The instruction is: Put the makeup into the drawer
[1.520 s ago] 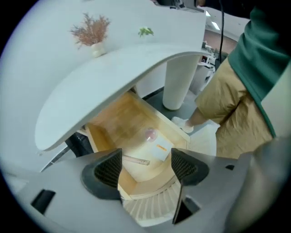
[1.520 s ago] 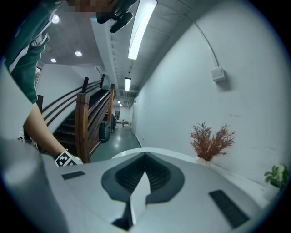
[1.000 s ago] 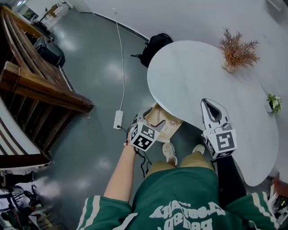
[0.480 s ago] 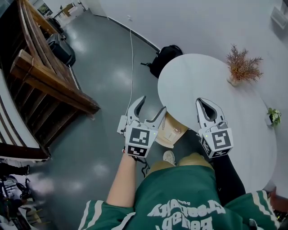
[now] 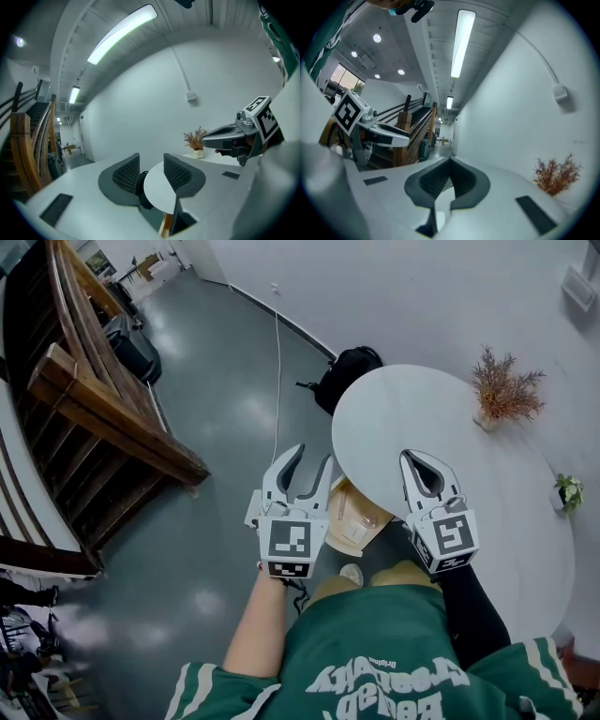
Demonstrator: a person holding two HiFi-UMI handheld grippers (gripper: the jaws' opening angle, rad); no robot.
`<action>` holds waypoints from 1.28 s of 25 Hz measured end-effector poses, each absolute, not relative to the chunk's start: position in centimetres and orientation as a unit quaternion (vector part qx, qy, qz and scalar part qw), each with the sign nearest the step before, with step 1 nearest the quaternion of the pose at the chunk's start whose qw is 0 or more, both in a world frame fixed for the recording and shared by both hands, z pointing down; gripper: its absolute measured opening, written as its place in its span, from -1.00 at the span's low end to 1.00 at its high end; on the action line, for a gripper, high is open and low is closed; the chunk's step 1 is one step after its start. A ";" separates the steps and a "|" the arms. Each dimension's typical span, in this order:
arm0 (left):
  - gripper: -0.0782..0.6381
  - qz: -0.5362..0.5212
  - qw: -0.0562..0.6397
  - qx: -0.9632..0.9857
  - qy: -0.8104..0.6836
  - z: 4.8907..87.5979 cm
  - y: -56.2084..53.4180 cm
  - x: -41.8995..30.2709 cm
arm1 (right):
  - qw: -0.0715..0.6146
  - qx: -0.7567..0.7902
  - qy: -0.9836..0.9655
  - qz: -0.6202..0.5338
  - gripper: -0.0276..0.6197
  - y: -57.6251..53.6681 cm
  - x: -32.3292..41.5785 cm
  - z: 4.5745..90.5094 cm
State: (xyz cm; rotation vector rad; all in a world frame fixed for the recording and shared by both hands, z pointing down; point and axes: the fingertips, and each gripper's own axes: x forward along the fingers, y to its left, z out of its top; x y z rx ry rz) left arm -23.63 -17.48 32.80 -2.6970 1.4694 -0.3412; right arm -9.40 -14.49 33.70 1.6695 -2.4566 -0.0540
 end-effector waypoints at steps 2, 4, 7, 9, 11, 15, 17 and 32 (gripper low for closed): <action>-0.56 -0.101 0.025 -0.865 0.490 32.6 -17.6 -24.0 | 0.085 0.559 -0.825 -0.019 -0.90 -14.5 -9.4 33.8; -0.76 -0.100 0.029 -0.860 0.499 32.5 -17.7 -24.4 | 0.086 0.557 -0.826 -0.020 -0.90 -14.6 -9.6 33.8; -0.78 -0.102 0.032 -0.862 0.495 32.4 -17.7 -24.5 | 0.088 0.554 -0.828 -0.022 -0.90 -14.6 -9.9 33.6; -0.78 -0.100 0.034 -0.864 0.492 32.2 -17.7 -24.4 | 0.088 0.553 -0.829 -0.024 -0.90 -14.7 -10.0 33.5; -0.78 -0.097 0.036 -0.864 0.492 32.1 -17.7 -24.2 | 0.088 0.551 -0.829 -0.024 -0.90 -14.8 -10.1 33.5; -0.78 -0.090 0.033 -0.867 0.488 32.0 -17.6 -23.8 | 0.089 0.546 -0.832 -0.025 -0.90 -14.9 -10.5 33.7; -0.78 -0.085 0.031 -0.869 0.486 31.8 -17.7 -23.8 | 0.089 0.545 -0.833 -0.024 -0.90 -15.0 -10.5 33.6; -0.78 -0.073 0.026 -0.871 0.484 31.6 -18.2 -24.2 | 0.096 0.530 -0.842 -0.028 -0.91 -15.3 -11.5 33.1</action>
